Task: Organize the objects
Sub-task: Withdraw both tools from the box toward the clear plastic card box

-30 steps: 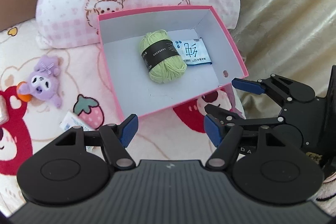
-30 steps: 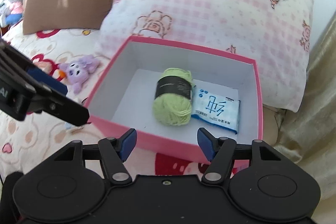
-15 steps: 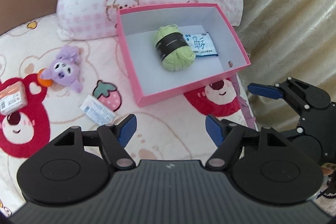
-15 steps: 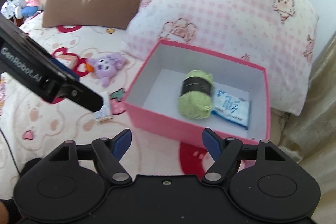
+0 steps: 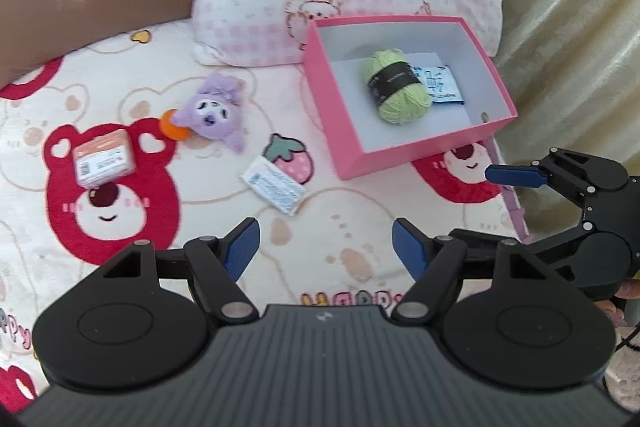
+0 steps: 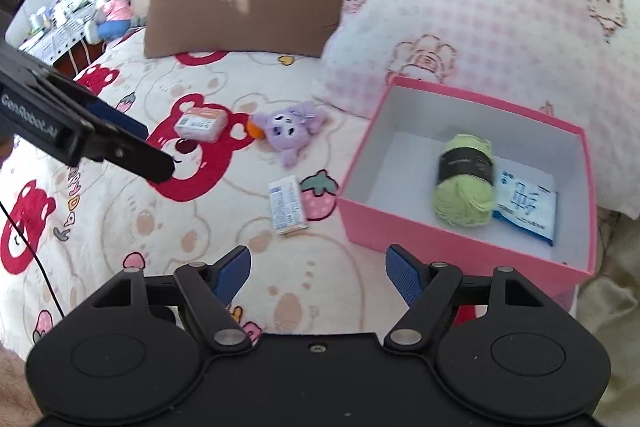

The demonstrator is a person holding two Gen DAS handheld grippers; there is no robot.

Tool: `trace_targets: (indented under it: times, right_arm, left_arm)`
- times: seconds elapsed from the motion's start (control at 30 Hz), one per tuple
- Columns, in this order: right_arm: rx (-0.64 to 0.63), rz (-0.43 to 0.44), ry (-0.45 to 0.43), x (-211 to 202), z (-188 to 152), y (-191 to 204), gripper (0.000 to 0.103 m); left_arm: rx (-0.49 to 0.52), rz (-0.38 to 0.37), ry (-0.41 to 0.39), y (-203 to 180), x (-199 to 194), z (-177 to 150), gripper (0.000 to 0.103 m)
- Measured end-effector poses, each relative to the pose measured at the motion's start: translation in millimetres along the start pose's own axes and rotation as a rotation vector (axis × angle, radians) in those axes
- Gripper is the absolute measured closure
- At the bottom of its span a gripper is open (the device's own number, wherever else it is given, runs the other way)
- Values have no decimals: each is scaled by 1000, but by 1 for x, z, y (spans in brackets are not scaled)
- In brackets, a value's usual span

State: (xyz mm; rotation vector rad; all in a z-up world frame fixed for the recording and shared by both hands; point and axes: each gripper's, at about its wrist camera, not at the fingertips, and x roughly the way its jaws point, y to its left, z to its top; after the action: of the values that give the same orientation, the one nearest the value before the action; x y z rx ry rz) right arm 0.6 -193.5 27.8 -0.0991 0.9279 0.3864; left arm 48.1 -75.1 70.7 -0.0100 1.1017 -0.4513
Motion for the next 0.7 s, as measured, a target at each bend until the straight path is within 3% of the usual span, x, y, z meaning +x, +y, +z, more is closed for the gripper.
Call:
trace_targets:
  times: [0.13, 0.33, 0.7]
  right_arm:
    - [-36, 20, -9, 6, 5, 16, 12]
    - [-121, -4, -16, 17, 11, 42, 12]
    - [-161, 66, -41, 26, 24, 69, 12]
  left_arm:
    - [69, 6, -80, 8, -7, -9, 16]
    - [46, 6, -42, 23, 1, -18, 8]
    - [-4, 51, -94, 61, -5, -34, 5]
